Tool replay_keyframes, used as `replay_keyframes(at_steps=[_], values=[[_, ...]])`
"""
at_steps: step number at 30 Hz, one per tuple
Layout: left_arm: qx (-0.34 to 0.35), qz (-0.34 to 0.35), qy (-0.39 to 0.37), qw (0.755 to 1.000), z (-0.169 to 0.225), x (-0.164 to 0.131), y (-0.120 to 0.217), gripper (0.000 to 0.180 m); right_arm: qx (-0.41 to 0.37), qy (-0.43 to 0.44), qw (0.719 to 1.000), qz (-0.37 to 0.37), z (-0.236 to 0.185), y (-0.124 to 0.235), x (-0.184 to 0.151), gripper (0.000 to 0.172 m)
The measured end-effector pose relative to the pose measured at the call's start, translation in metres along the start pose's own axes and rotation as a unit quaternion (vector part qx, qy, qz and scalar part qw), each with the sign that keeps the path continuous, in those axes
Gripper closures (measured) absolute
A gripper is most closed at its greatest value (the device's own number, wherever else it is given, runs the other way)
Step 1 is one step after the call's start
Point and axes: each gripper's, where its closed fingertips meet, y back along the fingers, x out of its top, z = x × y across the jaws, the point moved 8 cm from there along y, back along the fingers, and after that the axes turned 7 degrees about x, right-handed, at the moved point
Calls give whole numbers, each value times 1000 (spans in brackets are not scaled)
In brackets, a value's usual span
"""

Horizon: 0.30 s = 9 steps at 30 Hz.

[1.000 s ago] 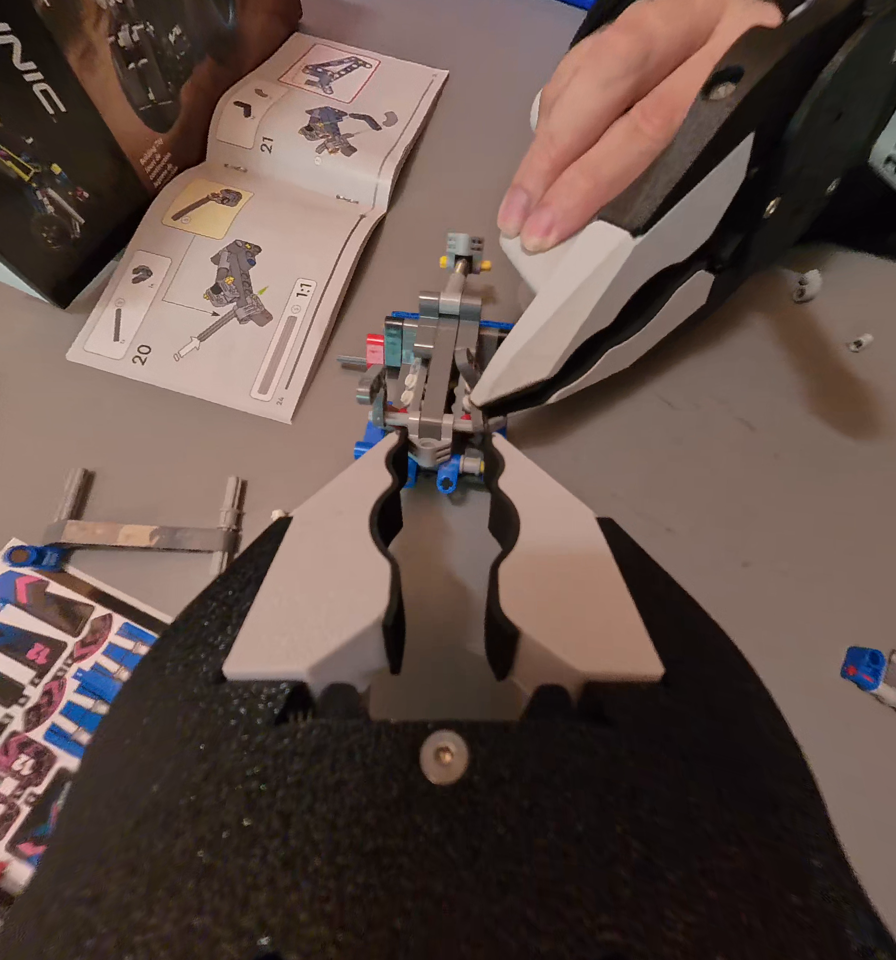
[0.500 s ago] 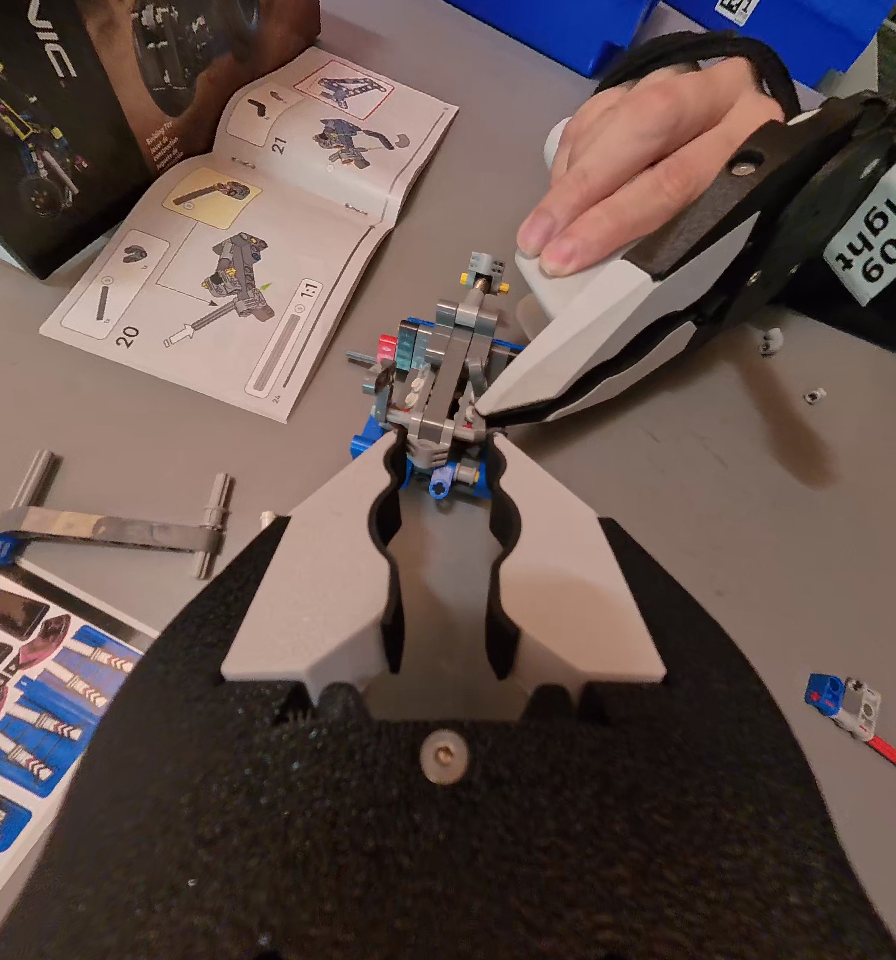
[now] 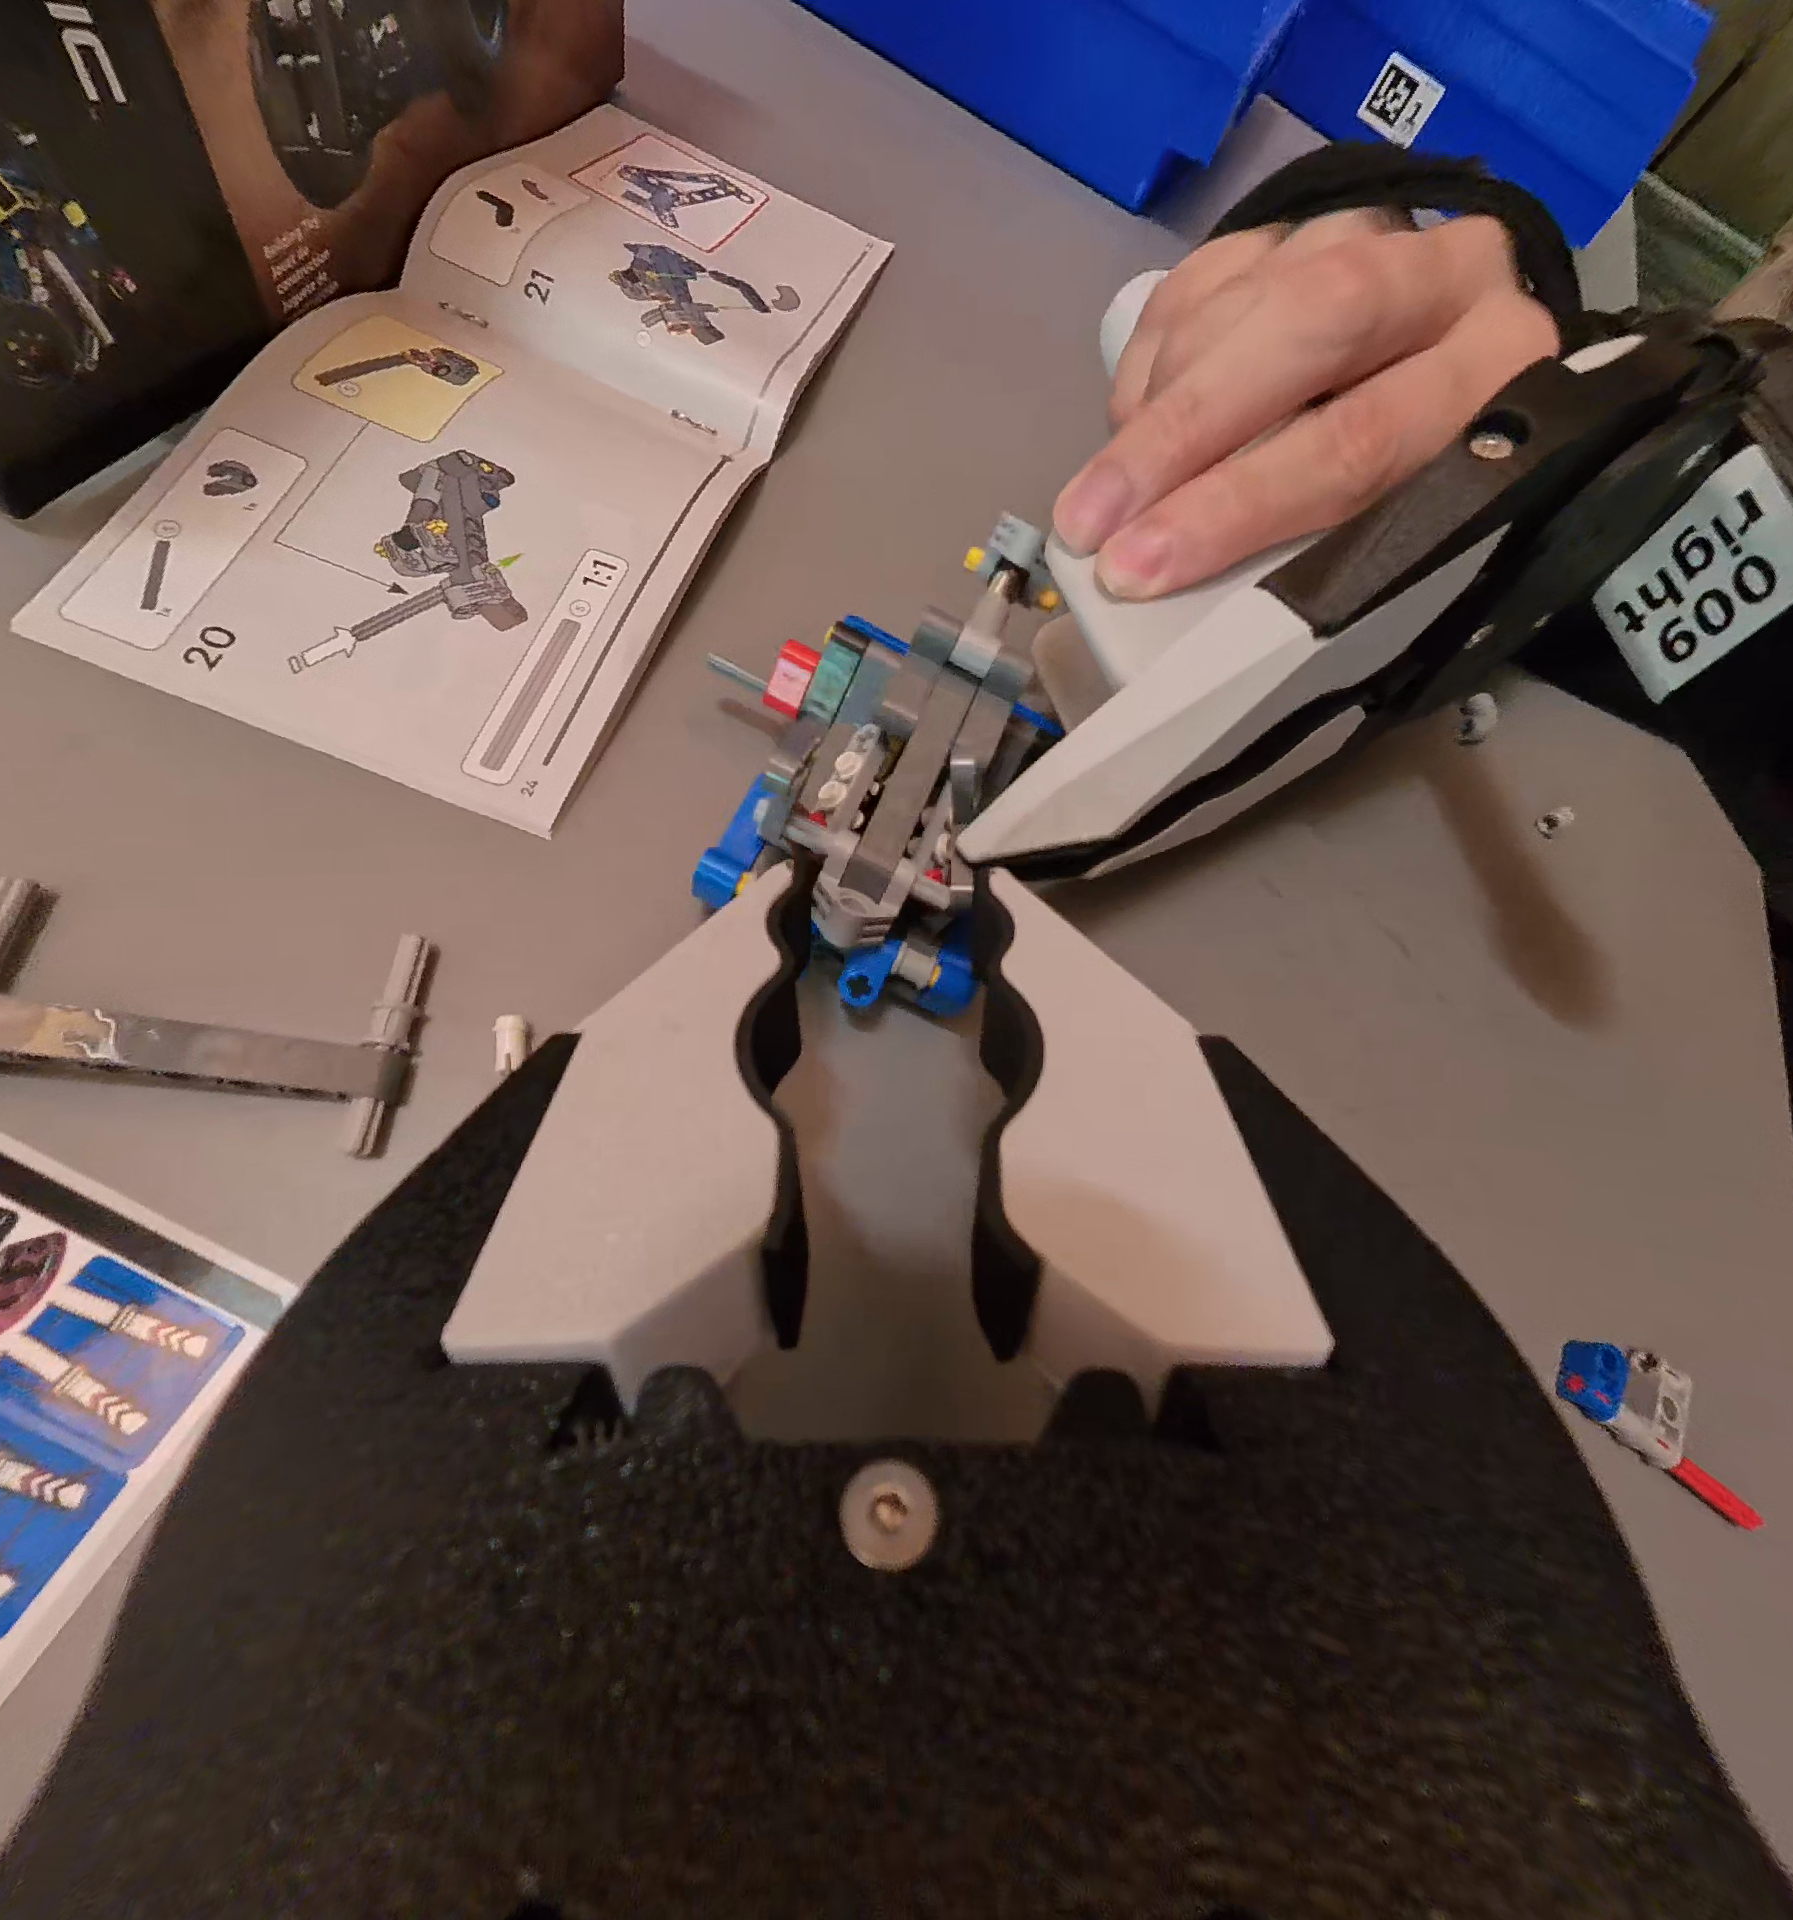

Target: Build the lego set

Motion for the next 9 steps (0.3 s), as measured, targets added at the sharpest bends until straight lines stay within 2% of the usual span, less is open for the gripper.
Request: replay_keyframes(at_steps=[9], values=[[5,0,-25,1000,0,-1,2,154,-1,7,1000,-17,-1,-3,2,167]])
